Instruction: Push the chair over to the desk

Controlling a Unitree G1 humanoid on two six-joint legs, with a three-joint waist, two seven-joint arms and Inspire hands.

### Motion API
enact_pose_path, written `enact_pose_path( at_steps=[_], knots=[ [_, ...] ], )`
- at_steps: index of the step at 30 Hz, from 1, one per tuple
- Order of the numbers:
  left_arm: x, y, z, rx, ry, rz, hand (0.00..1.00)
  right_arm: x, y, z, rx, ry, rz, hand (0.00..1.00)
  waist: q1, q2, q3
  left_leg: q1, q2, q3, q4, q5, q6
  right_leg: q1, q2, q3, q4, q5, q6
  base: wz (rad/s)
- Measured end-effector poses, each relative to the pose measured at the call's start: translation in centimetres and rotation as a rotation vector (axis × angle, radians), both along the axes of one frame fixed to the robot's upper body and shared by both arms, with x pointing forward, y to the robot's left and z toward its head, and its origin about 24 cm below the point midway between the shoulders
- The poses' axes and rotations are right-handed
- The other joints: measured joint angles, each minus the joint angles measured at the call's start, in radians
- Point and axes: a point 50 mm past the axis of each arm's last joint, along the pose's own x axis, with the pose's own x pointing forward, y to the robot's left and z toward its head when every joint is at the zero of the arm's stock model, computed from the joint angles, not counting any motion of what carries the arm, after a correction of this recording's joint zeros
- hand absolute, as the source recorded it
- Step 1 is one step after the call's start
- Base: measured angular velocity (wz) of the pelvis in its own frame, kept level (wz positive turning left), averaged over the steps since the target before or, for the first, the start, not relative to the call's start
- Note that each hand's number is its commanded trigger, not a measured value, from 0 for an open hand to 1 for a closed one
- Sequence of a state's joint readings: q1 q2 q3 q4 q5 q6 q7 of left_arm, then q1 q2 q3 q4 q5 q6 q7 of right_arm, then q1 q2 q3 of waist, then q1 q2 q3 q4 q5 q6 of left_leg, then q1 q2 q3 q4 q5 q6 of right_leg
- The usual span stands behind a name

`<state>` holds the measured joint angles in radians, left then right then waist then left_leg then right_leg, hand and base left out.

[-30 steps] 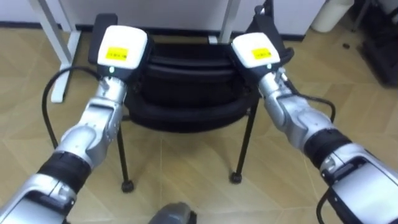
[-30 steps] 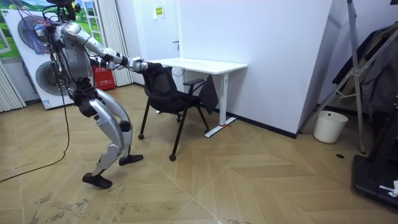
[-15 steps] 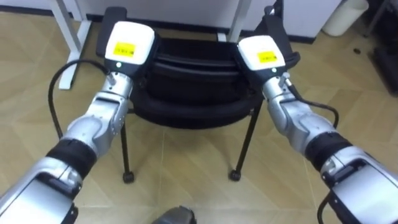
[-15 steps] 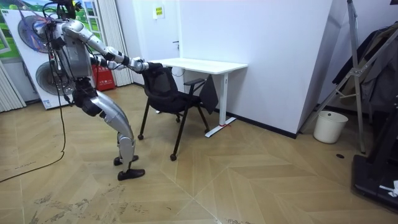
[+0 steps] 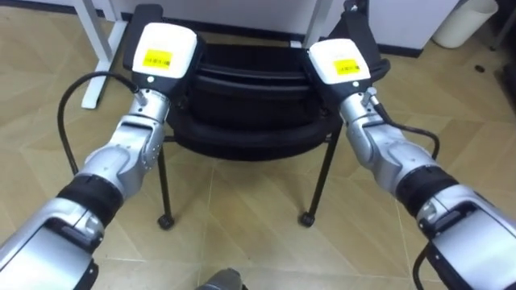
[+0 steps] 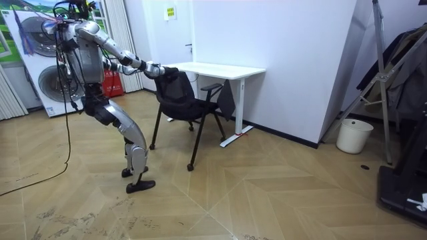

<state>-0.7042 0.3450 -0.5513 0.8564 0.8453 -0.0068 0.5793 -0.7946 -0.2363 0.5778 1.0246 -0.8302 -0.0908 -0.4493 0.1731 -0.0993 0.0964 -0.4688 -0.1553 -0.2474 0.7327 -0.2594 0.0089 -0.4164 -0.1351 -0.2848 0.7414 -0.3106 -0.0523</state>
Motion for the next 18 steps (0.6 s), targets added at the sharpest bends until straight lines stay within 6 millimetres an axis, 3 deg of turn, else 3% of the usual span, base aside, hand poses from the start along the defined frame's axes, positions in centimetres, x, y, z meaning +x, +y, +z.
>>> enact_pose_path(
  at_steps=[1, 13, 15, 17, 18],
  knots=[
    [0.0, -0.1, -0.1, -0.005, 0.002, 0.002, 1.0, 0.0, -0.1, 0.1, -0.006, 0.001, 0.0, 1.0, 0.0, 0.0, 0.0, 0.004, 0.0, 0.001, -0.001, -0.001, -0.002, 0.002, -0.002, 0.0, 0.007, -0.007, 0.003, 0.06],
    [-0.7, 0.2, -1.2, -0.027, 0.011, 0.023, 1.0, 0.0, 0.2, -0.1, -0.042, 0.028, 0.023, 1.0, -0.006, -0.001, 0.0036, 0.064, 0.012, -0.003, -0.01, -0.033, -0.021, 0.062, 0.003, -0.021, 0.026, -0.074, -0.04, 0.05],
    [-0.7, 0.1, -1.2, -0.029, 0.012, 0.023, 1.0, 0.0, 0.2, -0.1, -0.045, 0.031, 0.026, 1.0, -0.011, 0.003, 0.0035, 0.059, 0.025, 0.024, 0.014, -0.036, -0.023, 0.075, 0.003, -0.035, 0.027, -0.089, -0.041, 0.23],
    [-0.9, -0.1, -1.7, -0.031, 0.028, 0.028, 1.0, -0.3, 0.0, -0.6, -0.051, 0.044, 0.023, 1.0, -0.034, 0.017, 0.0061, 0.037, 0.063, 0.107, 0.108, -0.032, -0.02, 0.113, -0.001, -0.068, 0.044, -0.121, -0.038, 0.36],
    [-1.0, -0.1, -2.0, -0.03, 0.035, 0.029, 1.0, -0.4, -0.1, -0.8, -0.051, 0.052, 0.022, 1.0, -0.034, 0.02, 0.0067, 0.035, 0.069, 0.122, 0.126, -0.032, -0.02, 0.123, -0.002, -0.07, 0.05, -0.131, -0.035, 0.15]
  ],
)
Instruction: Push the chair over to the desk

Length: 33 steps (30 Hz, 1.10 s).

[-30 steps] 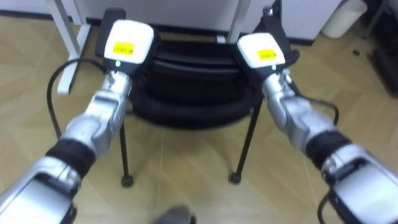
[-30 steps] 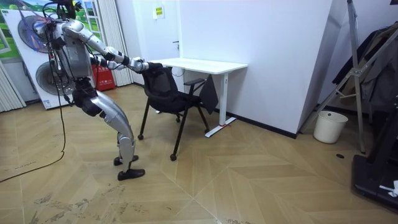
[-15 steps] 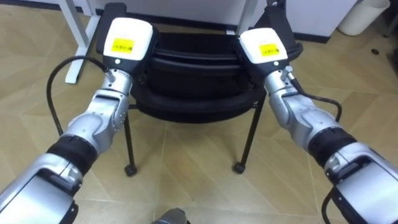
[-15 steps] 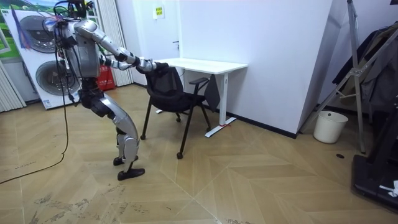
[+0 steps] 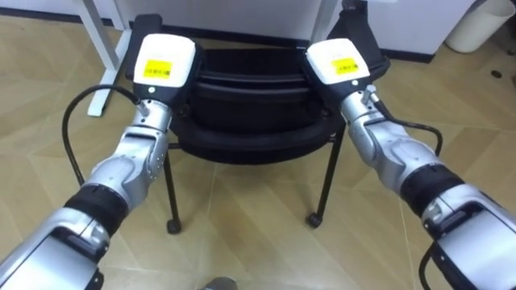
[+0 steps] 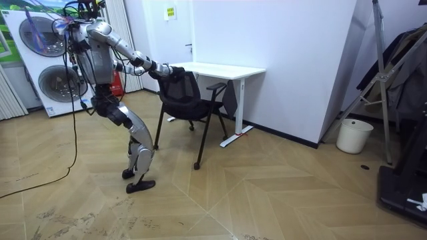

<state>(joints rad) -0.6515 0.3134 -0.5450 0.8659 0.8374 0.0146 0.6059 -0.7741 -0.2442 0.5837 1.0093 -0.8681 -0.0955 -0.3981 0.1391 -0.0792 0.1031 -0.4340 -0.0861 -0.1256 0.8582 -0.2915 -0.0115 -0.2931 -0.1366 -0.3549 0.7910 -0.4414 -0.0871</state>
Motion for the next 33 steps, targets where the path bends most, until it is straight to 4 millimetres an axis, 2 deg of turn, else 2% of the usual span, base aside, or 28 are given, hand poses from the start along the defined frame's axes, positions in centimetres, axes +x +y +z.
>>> enact_pose_path(
  at_steps=[1, 3, 6, 7, 8, 9, 10, 11, 12, 13, 17, 19, 22, 24, 25, 26, 27, 28, 30, 31, 32, 33],
  knots=[
    [-0.2, -0.2, -0.4, -0.001, 0.012, -0.001, 1.0, -0.2, -0.2, -0.5, -0.001, 0.015, -0.002, 1.0, -0.001, 0.002, -0.0001, -0.001, 0.008, 0.018, 0.028, 0.0, 0.0, 0.02, 0.0, -0.003, 0.005, -0.013, 0.003, 0.13],
    [-0.3, -0.3, -0.6, -0.002, 0.018, -0.004, 1.0, -0.4, -0.3, -0.7, 0.001, 0.02, -0.003, 1.0, -0.008, 0.003, -0.0003, 0.008, 0.007, 0.025, 0.024, -0.001, 0.0, 0.035, -0.005, -0.01, 0.005, -0.017, 0.003, 0.14],
    [-0.3, -0.6, -0.6, -0.013, 0.016, -0.008, 1.0, -0.4, -0.7, -0.5, -0.004, 0.003, -0.003, 1.0, -0.01, 0.006, -0.0018, 0.029, 0.005, 0.041, -0.036, -0.014, 0.019, 0.026, -0.016, -0.011, 0.004, -0.003, 0.004, 0.06],
    [-0.2, -0.8, -0.4, -0.016, 0.009, -0.011, 1.0, -0.3, -0.9, -0.3, -0.005, -0.01, -0.005, 0.87, -0.008, 0.008, -0.0021, 0.028, 0.005, 0.041, -0.054, -0.02, 0.027, 0.015, -0.016, -0.011, 0.004, 0.0, 0.003, 0.0],
    [0.0, -1.0, -0.2, -0.018, -0.001, -0.013, 0.73, -0.2, -1.0, 0.0, -0.006, -0.023, -0.006, 0.61, -0.007, 0.009, -0.0024, 0.028, 0.005, 0.042, -0.078, -0.024, 0.033, 0.002, -0.017, -0.011, 0.004, 0.005, 0.002, 0.0],
    [0.1, -1.0, 0.0, -0.02, -0.006, -0.014, 0.51, -0.2, -1.0, 0.1, -0.006, -0.03, -0.006, 0.53, -0.007, 0.01, -0.003, 0.028, 0.005, 0.042, -0.095, -0.027, 0.038, -0.006, -0.017, -0.011, 0.003, 0.009, 0.001, 0.0],
    [0.2, -1.1, 0.2, -0.023, -0.014, -0.012, 0.0, 0.0, -1.0, 0.5, -0.007, -0.039, -0.006, 0.42, -0.006, 0.01, -0.0033, 0.023, 0.004, 0.048, -0.111, -0.022, 0.041, -0.02, -0.019, -0.007, -0.001, 0.017, 0.0, -0.07],
    [0.2, -1.0, 0.2, -0.027, -0.015, -0.008, 0.0, 0.1, -0.9, 0.7, -0.008, -0.04, -0.007, 0.11, -0.005, 0.01, -0.0039, 0.022, 0.003, 0.051, -0.133, -0.01, 0.043, -0.025, -0.019, -0.005, -0.015, 0.029, 0.0, -0.08],
    [0.2, -1.0, 0.2, -0.029, -0.014, -0.007, 0.0, 0.1, -0.9, 0.7, -0.008, -0.041, -0.008, 0.06, -0.004, 0.009, -0.0045, 0.025, 0.004, 0.055, -0.146, -0.003, 0.044, -0.026, -0.018, -0.003, -0.025, 0.035, 0.0, -0.06],
    [0.2, -1.0, 0.2, -0.034, -0.009, -0.003, 0.0, 0.1, -0.8, 0.7, -0.003, -0.036, -0.013, 0.0, -0.005, 0.009, -0.0085, 0.03, 0.005, 0.057, -0.177, 0.014, 0.045, -0.025, -0.016, -0.003, -0.051, 0.05, 0.0, -0.04],
    [0.4, -1.6, -0.1, -0.097, 0.072, 0.023, 0.0, 0.4, -1.0, 0.8, 0.087, 0.05, -0.067, 0.0, -0.007, 0.016, -0.0206, 0.075, 0.005, 0.057, -0.285, 0.072, 0.047, 0.01, -0.002, -0.005, -0.147, 0.104, 0.004, -0.01],
    [0.4, -1.9, -0.2, -0.14, 0.1, 0.027, 0.0, 0.4, -1.3, 0.8, 0.13, 0.094, -0.09, 0.0, -0.004, 0.015, -0.023, 0.099, 0.005, 0.056, -0.32, 0.086, 0.049, 0.032, 0.001, -0.005, -0.179, 0.118, 0.007, 0.0],
    [0.2, -2.4, -0.5, -0.223, 0.135, 0.035, 0.0, 0.5, -1.3, 0.6, 0.15, 0.154, -0.112, 0.0, -0.003, 0.011, -0.0361, 0.133, 0.003, 0.058, -0.379, 0.11, 0.054, 0.058, 0.005, -0.004, -0.226, 0.139, 0.014, 0.0],
    [0.0, -2.5, -0.7, -0.253, 0.15, 0.034, 0.0, 0.5, -1.4, 0.5, 0.164, 0.182, -0.12, 0.0, -0.005, 0.009, -0.039, 0.153, 0.003, 0.059, -0.407, 0.12, 0.057, 0.076, 0.009, -0.003, -0.254, 0.151, 0.017, -0.03],
    [-0.1, -2.5, -0.7, -0.278, 0.159, 0.034, 0.0, 0.5, -1.4, 0.4, 0.164, 0.199, -0.122, 0.0, -0.009, 0.009, -0.0429, 0.167, 0.004, 0.059, -0.426, 0.128, 0.059, 0.088, 0.014, -0.002, -0.276, 0.161, 0.021, -0.03],
    [-0.2, -2.4, -0.8, -0.284, 0.166, 0.034, 0.0, 0.5, -1.4, 0.5, 0.164, 0.21, -0.124, 0.0, -0.013, 0.009, -0.048, 0.174, 0.004, 0.059, -0.446, 0.136, 0.061, 0.095, 0.017, -0.002, -0.296, 0.171, 0.024, 0.0],
    [-0.2, -2.4, -0.9, -0.285, 0.17, 0.034, 0.0, 0.5, -1.5, 0.5, 0.166, 0.214, -0.126, 0.0, -0.016, 0.008, -0.0487, 0.18, 0.003, 0.06, -0.457, 0.141, 0.063, 0.1, 0.017, -0.002, -0.304, 0.175, 0.026, 0.0],
    [-0.3, -2.4, -0.9, -0.289, 0.18, 0.034, 0.0, 0.5, -1.5, 0.5, 0.168, 0.218, -0.128, 0.0, -0.019, 0.007, -0.0535, 0.19, 0.003, 0.062, -0.478, 0.15, 0.065, 0.108, 0.019, -0.002, -0.324, 0.186, 0.029, 0.0],
    [-0.3, -2.3, -0.9, -0.304, 0.195, 0.036, 0.0, 0.6, -1.6, 0.6, 0.177, 0.221, -0.132, 0.0, -0.026, 0.008, -0.055, 0.21, 0.004, 0.062, -0.505, 0.161, 0.07, 0.129, 0.026, -0.002, -0.357, 0.202, 0.034, 0.0],
    [-0.4, -2.4, -1.1, -0.307, 0.207, 0.034, 0.0, 0.5, -1.7, 0.7, 0.189, 0.217, -0.139, 0.0, -0.029, 0.005, -0.0576, 0.223, 0.004, 0.062, -0.522, 0.167, 0.073, 0.141, 0.028, -0.001, -0.376, 0.211, 0.038, -0.04],
    [-0.5, -2.4, -1.1, -0.309, 0.217, 0.029, 0.0, 0.4, -1.8, 0.8, 0.191, 0.21, -0.138, 0.0, -0.031, 0.002, -0.0637, 0.234, 0.004, 0.063, -0.534, 0.17, 0.075, 0.15, 0.031, 0.0, -0.393, 0.219, 0.041, -0.04],
    [-0.5, -2.4, -1.2, -0.31, 0.221, 0.029, 0.0, 0.3, -1.8, 0.8, 0.195, 0.208, -0.139, 0.0, -0.033, 0.0, -0.0653, 0.239, 0.004, 0.062, -0.538, 0.172, 0.077, 0.157, 0.033, 0.0, -0.398, 0.223, 0.043, 0.0]
  ],
)
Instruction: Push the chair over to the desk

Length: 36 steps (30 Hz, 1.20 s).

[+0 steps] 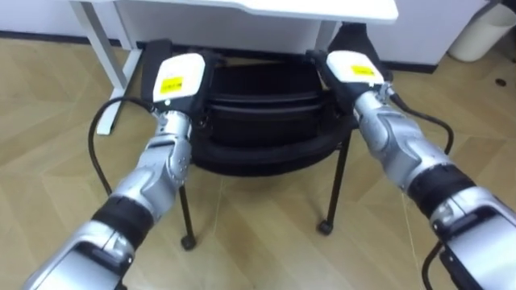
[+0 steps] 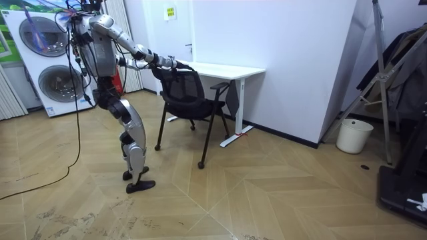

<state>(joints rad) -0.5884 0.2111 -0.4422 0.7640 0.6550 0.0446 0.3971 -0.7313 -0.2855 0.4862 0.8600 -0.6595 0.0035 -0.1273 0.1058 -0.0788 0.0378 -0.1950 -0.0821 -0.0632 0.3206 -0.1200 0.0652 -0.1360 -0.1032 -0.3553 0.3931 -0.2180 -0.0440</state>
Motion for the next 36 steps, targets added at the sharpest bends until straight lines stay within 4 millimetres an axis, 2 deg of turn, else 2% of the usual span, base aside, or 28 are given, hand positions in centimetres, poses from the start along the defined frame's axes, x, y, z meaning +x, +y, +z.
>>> enact_pose_path(
  at_steps=[3, 7, 8, 13, 15, 17, 18, 20, 22, 24, 27, 29, 30, 31, 32, 34, 36],
  knots=[
    [-0.2, 0.0, 0.0, -0.037, 0.031, -0.005, 0.0, -0.2, -0.1, 0.3, 0.031, -0.014, 0.0, 0.0, -0.019, -0.001, -0.0086, 0.02, -0.002, -0.002, -0.015, 0.003, 0.006, 0.029, 0.004, -0.005, -0.033, 0.014, 0.01, 0.03],
    [-0.1, 0.0, -0.1, -0.053, 0.07, -0.01, 0.0, -0.2, -0.4, 0.3, 0.032, -0.014, -0.01, 0.0, -0.03, -0.002, -0.0114, 0.048, -0.001, 0.001, -0.031, 0.009, 0.015, 0.065, 0.013, 0.0, -0.081, 0.038, 0.019, -0.03],
    [-0.1, 0.1, 0.0, -0.058, 0.075, -0.009, 0.0, -0.2, -0.5, 0.5, 0.031, -0.022, -0.007, 0.0, -0.033, -0.002, -0.0147, 0.048, -0.001, 0.003, -0.032, 0.01, 0.018, 0.066, 0.014, 0.002, -0.087, 0.043, 0.021, -0.03],
    [0.2, 0.4, 1.5, -0.059, 0.066, -0.042, 0.0, 0.0, -0.4, 2.1, 0.037, -0.066, 0.02, 0.0, -0.069, -0.003, -0.0158, 0.037, 0.001, 0.004, -0.029, 0.014, 0.023, 0.064, 0.02, 0.005, -0.105, 0.06, 0.023, 0.0],
    [0.3, 0.4, 2.3, -0.041, 0.058, -0.06, 0.0, 0.2, -1.0, 3.5, 0.055, -0.11, 0.016, 0.0, -0.082, -0.002, -0.017, 0.034, 0.001, 0.005, -0.028, 0.015, 0.025, 0.063, 0.021, 0.007, -0.11, 0.067, 0.025, -0.03],
    [0.5, 1.3, 3.2, 0.059, 0.053, -0.079, 0.0, 0.4, -3.3, 7.5, 0.043, -0.265, -0.018, 0.0, -0.087, 0.001, -0.0189, 0.036, 0.003, 0.005, -0.032, 0.019, 0.028, 0.076, 0.037, 0.012, -0.144, 0.089, 0.027, -0.05],
    [0.5, 1.4, 3.2, 0.061, 0.058, -0.079, 0.0, 0.5, -4.1, 8.5, 0.041, -0.31, -0.041, 0.0, -0.086, 0.001, -0.0189, 0.042, 0.003, 0.005, -0.035, 0.019, 0.028, 0.085, 0.039, 0.012, -0.152, 0.092, 0.028, 0.0],
    [0.5, 1.6, 3.8, 0.078, 0.05, -0.089, 0.0, 0.5, -7.2, 12.3, 0.046, -0.471, -0.138, 0.0, -0.077, -0.002, -0.0216, 0.054, 0.004, 0.005, -0.044, 0.021, 0.031, 0.1, 0.05, 0.063, -0.177, 0.106, 0.033, 0.02],
    [0.5, 2.3, 4.6, 0.106, 0.041, -0.094, 0.0, 0.0, -8.7, 14.6, 0.05, -0.586, -0.183, 0.0, -0.067, -0.002, -0.0216, 0.049, 0.006, 0.006, -0.045, 0.021, 0.032, 0.098, 0.058, 0.079, -0.193, 0.116, 0.034, -0.08],
    [0.5, 3.1, 6.0, 0.148, 0.028, -0.109, 0.0, -0.6, -9.9, 16.3, 0.072, -0.675, -0.226, 0.0, -0.067, -0.002, -0.0217, 0.044, 0.008, 0.006, -0.045, 0.021, 0.032, 0.097, 0.062, 0.084, -0.205, 0.124, 0.033, -0.04],
    [0.0, 3.8, 9.9, 0.142, -0.105, -0.159, 0.0, -2.0, -12.4, 18.7, 0.064, -0.812, -0.309, 0.0, -0.052, 0.001, -0.0226, 0.041, 0.008, 0.005, -0.046, 0.021, 0.031, 0.097, 0.062, 0.079, -0.208, 0.126, 0.033, 0.07],
    [-0.2, 6.3, 16.2, -0.004, -0.446, -0.045, 0.0, -3.3, -13.4, 20.9, 0.075, -0.941, -0.333, 0.0, -0.059, 0.004, -0.0242, 0.05, 0.007, 0.003, -0.052, 0.021, 0.032, 0.103, 0.061, 0.081, -0.208, 0.125, 0.034, 0.02],
    [-0.6, 7.2, 17.6, -0.05, -0.531, -0.004, 0.0, -3.6, -13.3, 21.5, 0.094, -0.975, -0.327, 0.0, -0.069, 0.006, -0.0263, 0.052, 0.007, 0.002, -0.053, 0.02, 0.032, 0.106, 0.061, 0.081, -0.208, 0.125, 0.035, 0.0],
    [-1.6, 9.0, 20.3, -0.125, -0.692, 0.073, 0.0, -4.4, -13.2, 22.7, 0.136, -1.053, -0.313, 0.0, -0.091, 0.011, -0.0296, 0.059, 0.005, 0.003, -0.057, 0.019, 0.034, 0.11, 0.059, 0.088, -0.207, 0.122, 0.039, -0.06],
    [-2.6, 10.8, 22.2, -0.154, -0.812, 0.131, 0.0, -5.2, -13.4, 23.8, 0.172, -1.124, -0.299, 0.0, -0.101, 0.017, -0.0338, 0.07, 0.004, 0.008, -0.066, 0.019, 0.035, 0.115, 0.059, 0.105, -0.207, 0.121, 0.04, -0.11],
    [-3.9, 13.0, 23.6, -0.169, -0.918, 0.207, 0.0, -6.6, -14.2, 25.0, 0.206, -1.215, -0.312, 0.0, -0.108, 0.027, -0.0402, 0.099, 0.006, 0.024, -0.083, 0.016, 0.038, 0.13, 0.058, 0.117, -0.207, 0.12, 0.042, -0.23],
    [-5.4, 14.7, 23.6, -0.18, -0.985, 0.267, 0.0, -8.6, -15.0, 25.8, 0.227, -1.315, -0.323, 0.0, -0.118, 0.034, -0.0444, 0.121, 0.004, 0.031, -0.094, 0.013, 0.041, 0.147, 0.056, 0.124, -0.208, 0.115, 0.049, -0.15]
  ],
)
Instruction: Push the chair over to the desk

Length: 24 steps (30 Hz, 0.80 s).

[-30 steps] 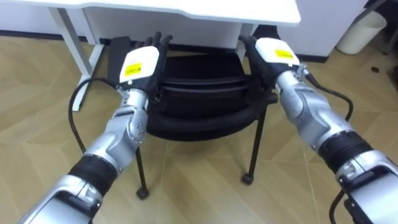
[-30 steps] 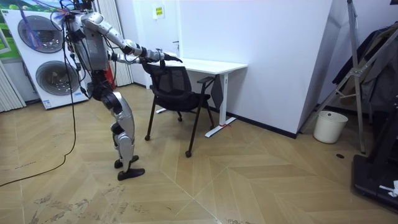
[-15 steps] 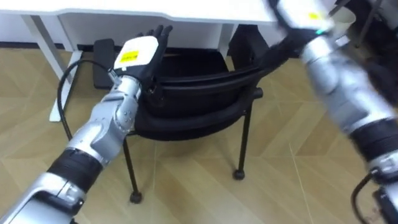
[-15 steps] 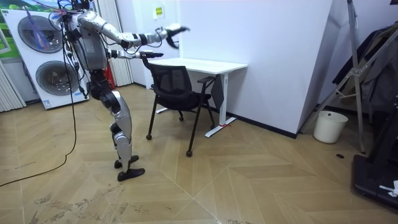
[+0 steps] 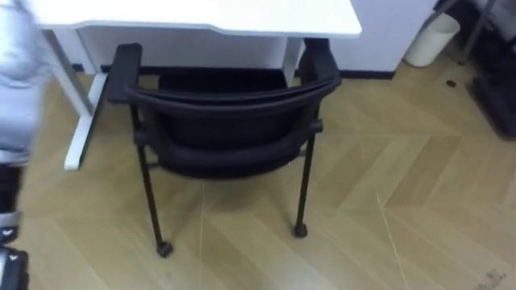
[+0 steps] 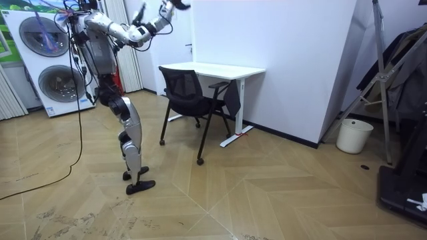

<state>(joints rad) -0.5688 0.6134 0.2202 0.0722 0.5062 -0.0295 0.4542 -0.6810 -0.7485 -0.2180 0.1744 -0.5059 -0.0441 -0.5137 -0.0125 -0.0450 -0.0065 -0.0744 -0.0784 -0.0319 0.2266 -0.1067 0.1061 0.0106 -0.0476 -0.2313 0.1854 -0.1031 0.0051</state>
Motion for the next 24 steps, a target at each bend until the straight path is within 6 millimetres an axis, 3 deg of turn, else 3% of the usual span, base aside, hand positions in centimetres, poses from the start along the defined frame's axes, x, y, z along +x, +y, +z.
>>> enact_pose_path(
  at_steps=[7, 11, 15, 16, 17, 18, 21, 23, 24],
  knots=[
    [-5.6, 7.0, -2.0, -0.125, -0.116, 0.275, 0.0, -7.3, -6.3, 1.0, 0.103, -0.264, -0.189, 0.0, -0.037, 0.005, -0.003, 0.024, -0.001, 0.027, -0.004, -0.018, 0.004, 0.01, -0.001, 0.033, 0.004, -0.015, 0.008, -0.14],
    [-9.7, 10.0, -4.1, -0.176, -0.146, 0.422, 0.0, -11.7, -9.6, -1.0, 0.221, -0.358, -0.291, 0.0, -0.06, 0.003, -0.0028, 0.052, 0.0, 0.042, -0.015, -0.03, 0.004, 0.03, -0.001, 0.045, 0.001, -0.023, 0.012, -0.1],
    [-12.9, 12.0, -6.0, -0.26, -0.18, 0.528, 0.0, -14.8, -11.5, -3.4, 0.323, -0.393, -0.368, 0.0, -0.074, 0.009, -0.0016, 0.06, 0.0, 0.049, -0.013, -0.044, 0.003, 0.034, 0.001, 0.062, 0.003, -0.031, 0.015, -0.1],
    [-13.5, 12.2, -6.8, -0.283, -0.176, 0.538, 0.0, -15.7, -12.0, -4.6, 0.36, -0.393, -0.392, 0.0, -0.083, 0.012, 0.0008, 0.064, 0.0, 0.05, -0.013, -0.047, 0.003, 0.041, 0.001, 0.061, 0.0, -0.032, 0.016, 0.0],
    [-14.3, 12.4, -7.8, -0.307, -0.158, 0.546, 0.0, -17.0, -12.6, -6.2, 0.395, -0.373, -0.435, 0.0, -0.086, 0.006, -0.0029, 0.066, -0.001, 0.05, -0.014, -0.052, 0.004, 0.041, 0.001, 0.065, 0.0, -0.037, 0.017, 0.0],
    [-14.8, 12.6, -8.4, -0.327, -0.152, 0.551, 0.0, -17.6, -12.8, -7.1, 0.418, -0.36, -0.455, 0.0, -0.085, 0.008, -0.0016, 0.067, -0.002, 0.05, -0.014, -0.054, 0.004, 0.04, 0.001, 0.069, 0.001, -0.039, 0.018, -0.05],
    [-17.5, 13.0, -12.3, -0.511, -0.127, 0.613, 0.0, -21.2, -13.4, -12.6, 0.58, -0.284, -0.557, 0.0, -0.077, 0.012, -0.0008, 0.071, -0.002, 0.057, -0.021, -0.06, 0.005, 0.028, 0.001, 0.093, 0.024, -0.05, 0.019, -0.1],
    [-19.3, 12.8, -16.3, -0.7, -0.083, 0.654, 0.0, -24.1, -13.0, -17.7, 0.783, -0.213, -0.626, 0.0, -0.07, 0.015, -0.0001, 0.073, 0.0, 0.06, -0.024, -0.061, 0.009, 0.024, 0.005, 0.12, 0.037, -0.053, 0.019, -0.03],
    [-20.0, 12.6, -17.6, -0.753, -0.062, 0.669, 0.0, -24.8, -12.7, -19.0, 0.838, -0.198, -0.64, 0.0, -0.062, 0.017, 0.0001, 0.076, 0.001, 0.064, -0.025, -0.063, 0.009, 0.024, 0.006, 0.131, 0.036, -0.054, 0.02, -0.18]
  ],
)
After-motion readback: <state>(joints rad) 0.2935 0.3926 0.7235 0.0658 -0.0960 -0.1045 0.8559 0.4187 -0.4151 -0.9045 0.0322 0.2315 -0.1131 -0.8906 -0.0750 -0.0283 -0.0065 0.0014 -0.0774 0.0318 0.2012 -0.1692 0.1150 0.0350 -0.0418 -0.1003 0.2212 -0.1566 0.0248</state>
